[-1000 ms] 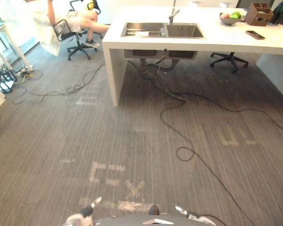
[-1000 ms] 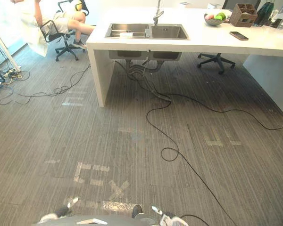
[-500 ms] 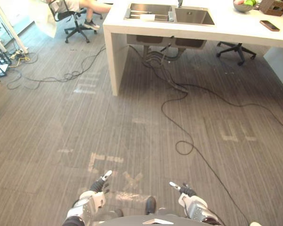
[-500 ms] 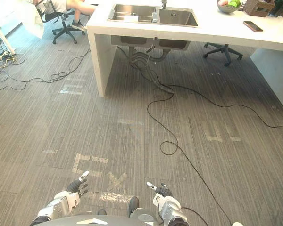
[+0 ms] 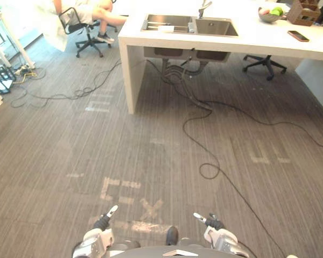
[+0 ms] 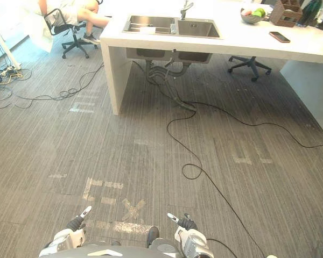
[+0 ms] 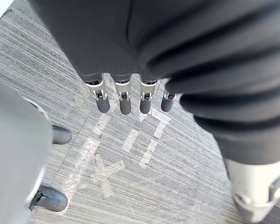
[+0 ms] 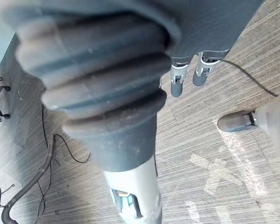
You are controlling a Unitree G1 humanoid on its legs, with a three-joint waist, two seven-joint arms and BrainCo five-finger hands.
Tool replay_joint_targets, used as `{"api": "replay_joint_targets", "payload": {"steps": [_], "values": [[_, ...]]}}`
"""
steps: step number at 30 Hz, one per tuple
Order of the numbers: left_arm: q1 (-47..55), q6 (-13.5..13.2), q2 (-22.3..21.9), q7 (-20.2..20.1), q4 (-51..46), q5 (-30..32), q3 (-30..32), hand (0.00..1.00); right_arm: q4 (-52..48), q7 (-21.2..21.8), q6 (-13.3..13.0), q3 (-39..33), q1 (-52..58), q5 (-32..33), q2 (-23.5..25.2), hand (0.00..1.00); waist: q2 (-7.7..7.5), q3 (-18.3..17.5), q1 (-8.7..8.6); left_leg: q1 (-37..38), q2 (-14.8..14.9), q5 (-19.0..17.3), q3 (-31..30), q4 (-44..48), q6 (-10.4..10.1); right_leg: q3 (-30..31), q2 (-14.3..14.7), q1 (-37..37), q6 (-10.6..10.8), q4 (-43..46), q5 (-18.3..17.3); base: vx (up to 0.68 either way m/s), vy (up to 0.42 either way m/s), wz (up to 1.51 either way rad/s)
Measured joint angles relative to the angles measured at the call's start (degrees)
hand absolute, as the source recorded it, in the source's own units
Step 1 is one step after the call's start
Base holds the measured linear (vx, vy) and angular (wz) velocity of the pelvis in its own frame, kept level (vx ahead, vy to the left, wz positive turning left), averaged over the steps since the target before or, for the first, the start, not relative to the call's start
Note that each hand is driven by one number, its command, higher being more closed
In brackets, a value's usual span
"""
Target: Walk over to the sink, pick up the cup, carry it to the dishwasher, place the cup inside the dishwasher, then close the dishwasher door
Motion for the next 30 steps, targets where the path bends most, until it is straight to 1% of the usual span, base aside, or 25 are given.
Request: {"api": "replay_joint_targets", "payload": {"steps": [2,4,6,7,8,9,10,12,13,15,16,17,18,19,20,21,22,23,24,25,26,27,28,29,30], "values": [[0.23,-0.66,0.31,-2.66,0.39,6.40,0.66,0.00,0.40,0.97,1.95,0.80,1.25,-3.89,0.26,0.00,-0.24,0.04,0.11,0.18,0.24,-0.03,1.51,-0.01,-0.01,0.17,0.10,-0.23,-0.16,0.00,0.11,-0.04,0.021,-0.26],[0.25,-0.74,0.33,-4.48,0.96,5.86,0.92,0.00,0.45,1.03,3.56,0.77,1.70,-4.12,-0.14,0.00,-0.29,0.05,0.04,0.72,0.34,-0.10,2.38,-0.29,-0.01,0.32,0.14,-0.25,-0.32,0.00,0.23,-0.02,0.023,-0.26],[0.36,0.21,0.35,-5.82,1.22,2.41,1.10,0.00,1.42,1.02,4.79,0.75,1.69,-3.82,-0.37,0.00,-0.37,-0.10,0.09,1.41,0.41,-0.18,3.11,-0.80,-0.07,0.33,0.23,-0.10,-0.34,0.01,0.25,0.00,0.034,-0.23],[0.36,1.82,0.34,-6.90,1.54,-1.81,1.54,0.00,2.31,0.99,4.91,0.74,1.73,-1.95,-0.29,0.00,-0.47,-0.14,0.06,1.56,0.42,-0.30,3.19,-0.81,-0.04,0.34,0.24,-0.01,-0.32,0.03,0.27,0.02,0.035,-0.10],[0.36,2.80,0.37,-7.46,1.56,-3.82,1.62,0.00,2.37,0.99,5.18,0.67,1.87,-1.02,-0.25,0.00,-0.52,-0.16,0.07,1.62,0.43,-0.35,3.18,-0.82,-0.02,0.33,0.24,0.03,-0.32,0.04,0.27,0.03,0.040,0.00],[0.36,5.42,0.46,-8.90,1.56,-8.44,2.07,0.00,2.54,0.91,5.99,0.46,2.17,2.46,-0.25,0.00,-0.57,-0.20,0.10,1.71,0.43,-0.48,3.19,-0.77,0.05,0.30,0.23,0.14,-0.32,0.35,0.26,0.05,0.045,0.02],[0.34,7.41,0.71,-10.40,1.97,-11.02,2.69,0.00,2.85,0.75,6.68,-0.24,2.61,6.37,-0.24,0.00,-0.58,-0.21,0.11,1.83,0.43,-0.65,3.23,-0.67,0.18,0.25,0.20,0.30,-0.27,0.45,0.23,0.05,0.048,0.03],[0.34,7.53,0.72,-10.94,2.15,-11.52,2.91,0.00,3.48,0.35,7.55,-1.92,3.21,10.39,-0.19,0.00,-0.50,-0.17,0.08,1.95,0.54,-0.78,3.32,-0.14,0.56,0.20,0.07,0.07,-0.23,1.78,-0.07,0.05,0.061,0.00],[0.34,7.18,0.78,-10.78,2.58,-12.54,2.87,0.00,4.49,-0.73,8.45,-3.37,3.52,14.38,-0.04,0.00,-0.51,-0.07,-0.09,2.10,0.88,-1.66,3.50,1.27,0.94,0.19,-0.26,-1.00,0.02,5.77,-2.29,0.05,0.073,-0.02],[0.34,6.98,1.04,-10.74,2.87,-13.27,2.82,0.00,4.46,-1.62,8.80,-4.47,4.03,16.47,0.23,0.00,-0.55,0.11,-0.34,1.78,1.15,-2.94,4.18,3.16,1.57,0.21,-1.34,-3.51,0.55,12.60,-6.09,0.03,0.066,-0.06],[0.28,7.02,1.75,-10.81,3.08,-14.87,2.73,0.00,4.38,-1.71,8.91,-4.74,4.10,16.63,0.33,0.00,-1.06,0.80,-0.28,1.47,0.81,-4.69,4.74,5.43,2.17,-0.76,-4.42,-8.39,0.41,25.76,-11.38,0.03,0.060,-0.13],[0.27,7.11,2.31,-10.80,3.36,-15.17,2.83,0.00,4.34,-1.56,9.00,-5.41,4.28,16.10,-0.05,0.00,-1.70,1.12,-0.43,0.93,0.73,-6.66,4.81,7.93,2.32,-1.69,-7.22,-11.96,-0.56,36.17,-13.56,0.02,0.045,-0.16],[0.28,7.12,2.65,-10.79,3.32,-15.03,2.83,0.00,4.18,-1.14,8.87,-6.20,4.52,15.54,0.13,0.00,-1.98,1.28,-0.39,0.72,0.73,-7.87,4.76,9.53,2.36,-2.13,-8.92,-13.87,-1.21,41.69,-13.98,0.09,-0.001,-0.09],[0.24,7.12,3.13,-10.22,3.38,-14.93,2.82,0.00,4.46,-0.74,8.43,-6.60,4.96,13.18,0.70,0.00,-2.47,1.57,-0.40,0.98,0.76,-9.29,4.57,11.65,2.10,-3.35,-11.61,-15.71,-0.98,47.89,-14.20,0.15,-0.041,-0.11],[0.10,6.83,3.23,-9.24,3.69,-15.05,2.83,0.00,5.12,-0.63,7.88,-6.57,5.22,11.85,0.69,0.00,-2.69,1.76,-0.47,2.19,0.96,-9.69,4.49,11.77,1.62,-3.47,-12.67,-15.94,0.40,48.92,-16.35,0.19,-0.067,-0.07],[-0.36,6.75,3.23,-8.93,3.98,-15.23,2.78,0.00,5.13,-0.61,7.69,-6.55,5.11,11.64,0.58,0.00,-2.62,1.80,-0.74,2.93,1.27,-9.86,4.38,11.61,1.41,-3.76,-12.76,-16.07,0.67,48.61,-17.78,0.22,-0.122,0.03],[-0.92,6.49,3.20,-8.73,4.49,-16.13,2.60,0.00,5.13,-0.67,7.21,-6.31,5.18,11.70,0.50,0.00,-2.18,2.84,-1.63,4.19,2.28,-10.25,3.86,11.21,0.88,-4.68,-12.11,-16.13,0.94,47.00,-19.59,0.23,-0.177,0.18],[-1.13,6.11,3.14,-8.70,4.46,-16.93,2.52,0.00,4.48,-0.69,6.92,-5.94,5.15,12.95,0.55,0.00,-1.52,4.41,-2.75,5.28,3.95,-10.72,3.28,11.09,0.14,-4.61,-10.20,-16.39,1.05,43.54,-19.83,0.24,-0.199,0.25],[-1.49,6.05,3.16,-8.71,4.34,-17.26,2.47,0.00,4.36,-0.78,6.91,-5.51,5.12,13.72,0.50,0.00,-1.39,5.17,-3.21,5.74,4.59,-10.73,2.90,10.93,-0.39,-4.61,-9.35,-16.63,1.19,41.21,-19.51,0.23,-0.232,0.27],[-1.93,5.96,3.09,-8.69,3.08,-17.26,1.88,0.00,4.37,-1.36,7.01,-5.16,5.16,14.78,0.59,0.00,-1.88,5.79,-3.24,6.33,5.01,-10.57,2.58,10.03,-1.78,-4.35,-8.72,-18.03,1.70,35.05,-16.63,0.27,-0.262,0.25],[-2.20,5.46,3.44,-8.88,0.85,-17.26,1.18,0.00,4.27,-1.48,6.99,-4.41,5.03,14.87,0.72,0.00,-2.55,7.00,-3.04,7.17,4.93,-10.82,2.14,9.29,-3.18,-3.83,-8.59,-17.98,2.36,26.17,-11.15,0.27,-0.283,0.26],[-2.37,5.06,3.40,-8.77,-0.06,-17.29,1.05,0.00,4.22,-1.48,6.97,-4.31,4.99,14.83,0.73,0.00,-2.86,7.48,-3.11,7.65,5.03,-11.21,1.34,9.23,-3.93,-3.51,-8.41,-16.77,2.75,23.43,-4.91,0.30,-0.303,0.38],[-2.83,4.49,2.71,-8.42,-1.28,-17.48,0.16,0.00,4.22,-1.47,6.95,-4.79,4.95,14.81,0.41,0.00,-1.87,8.67,-3.32,8.49,5.54,-11.32,0.55,8.78,-4.43,-4.79,-7.28,-14.91,-0.69,22.17,-2.22,0.21,-0.237,0.31],[-3.28,4.36,1.93,-8.43,-2.25,-17.79,-0.47,0.00,4.18,-1.66,6.83,-5.10,4.43,14.79,0.00,0.00,-0.97,9.19,-3.24,8.44,5.56,-10.96,0.33,8.19,-4.23,-4.94,-7.07,-15.32,-0.62,22.97,-3.20,0.26,-0.341,0.23],[-3.26,3.54,0.14,-8.36,-4.71,-18.51,-1.36,0.00,4.10,-1.71,6.97,-6.96,2.93,16.05,0.05,0.00,-0.43,10.06,-3.27,8.68,5.66,-10.57,-0.20,7.44,-4.43,-4.90,-7.27,-17.52,-1.44,28.50,-7.43,0.14,-0.225,0.02]]}}
